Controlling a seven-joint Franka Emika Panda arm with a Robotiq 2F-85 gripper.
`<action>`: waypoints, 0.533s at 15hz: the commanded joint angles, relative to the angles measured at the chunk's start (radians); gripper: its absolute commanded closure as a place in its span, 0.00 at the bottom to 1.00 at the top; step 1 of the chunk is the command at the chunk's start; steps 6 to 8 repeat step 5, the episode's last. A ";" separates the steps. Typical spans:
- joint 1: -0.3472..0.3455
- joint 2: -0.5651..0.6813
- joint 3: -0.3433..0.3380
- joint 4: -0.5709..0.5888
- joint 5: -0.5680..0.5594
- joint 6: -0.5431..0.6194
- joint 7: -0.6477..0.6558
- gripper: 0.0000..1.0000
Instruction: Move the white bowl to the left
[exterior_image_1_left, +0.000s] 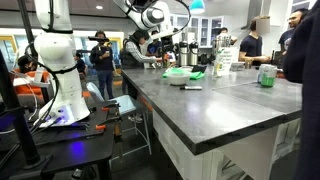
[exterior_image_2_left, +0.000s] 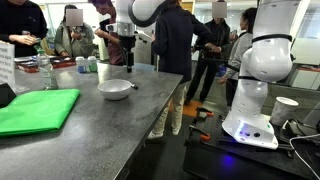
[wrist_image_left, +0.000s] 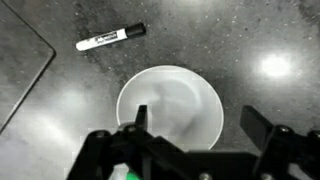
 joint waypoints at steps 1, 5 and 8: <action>-0.014 -0.024 -0.024 0.025 0.036 -0.059 0.020 0.00; -0.023 -0.026 -0.046 0.059 0.026 -0.153 0.039 0.00; -0.023 -0.026 -0.046 0.059 0.026 -0.153 0.039 0.00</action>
